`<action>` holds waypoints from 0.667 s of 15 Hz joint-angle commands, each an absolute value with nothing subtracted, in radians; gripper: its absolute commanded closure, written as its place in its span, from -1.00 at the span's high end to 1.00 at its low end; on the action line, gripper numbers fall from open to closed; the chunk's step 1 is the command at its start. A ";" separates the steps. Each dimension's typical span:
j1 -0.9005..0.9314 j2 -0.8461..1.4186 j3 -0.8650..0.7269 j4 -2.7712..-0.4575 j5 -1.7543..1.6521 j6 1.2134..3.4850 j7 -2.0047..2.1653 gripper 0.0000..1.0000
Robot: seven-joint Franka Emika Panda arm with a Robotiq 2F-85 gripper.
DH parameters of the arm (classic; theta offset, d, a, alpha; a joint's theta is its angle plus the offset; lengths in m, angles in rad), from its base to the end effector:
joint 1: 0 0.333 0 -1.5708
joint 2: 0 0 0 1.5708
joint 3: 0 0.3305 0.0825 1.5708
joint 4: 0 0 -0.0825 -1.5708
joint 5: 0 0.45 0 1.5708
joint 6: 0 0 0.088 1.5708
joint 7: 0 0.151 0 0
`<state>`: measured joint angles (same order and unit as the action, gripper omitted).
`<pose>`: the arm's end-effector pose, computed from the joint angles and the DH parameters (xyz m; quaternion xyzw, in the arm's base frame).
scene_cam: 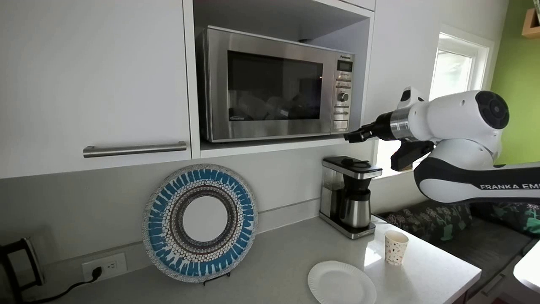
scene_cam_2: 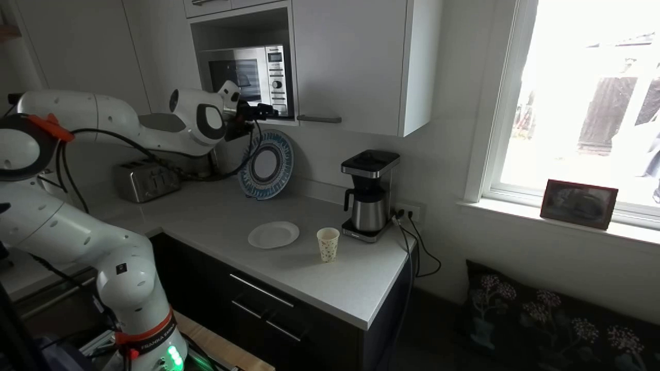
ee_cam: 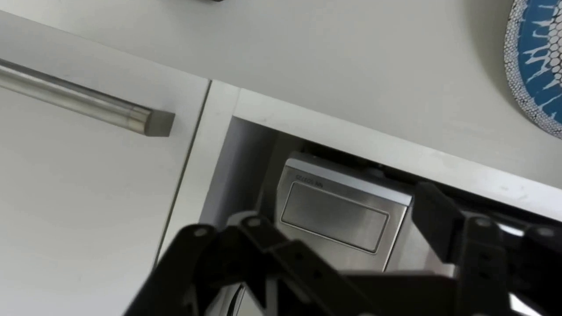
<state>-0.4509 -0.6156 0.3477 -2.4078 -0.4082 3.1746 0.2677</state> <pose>0.5165 0.0185 0.6546 0.7778 0.0570 0.6037 0.1652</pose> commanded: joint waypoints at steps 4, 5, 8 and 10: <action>-0.456 -0.521 0.354 -2.347 -0.392 3.241 0.292 -0.50; -0.456 -0.512 0.354 -2.340 -0.392 3.247 0.295 -0.64; -0.468 -0.488 0.361 -2.321 -0.394 3.285 0.308 -0.99; -0.478 -0.477 0.365 -2.311 -0.392 3.303 0.314 -1.00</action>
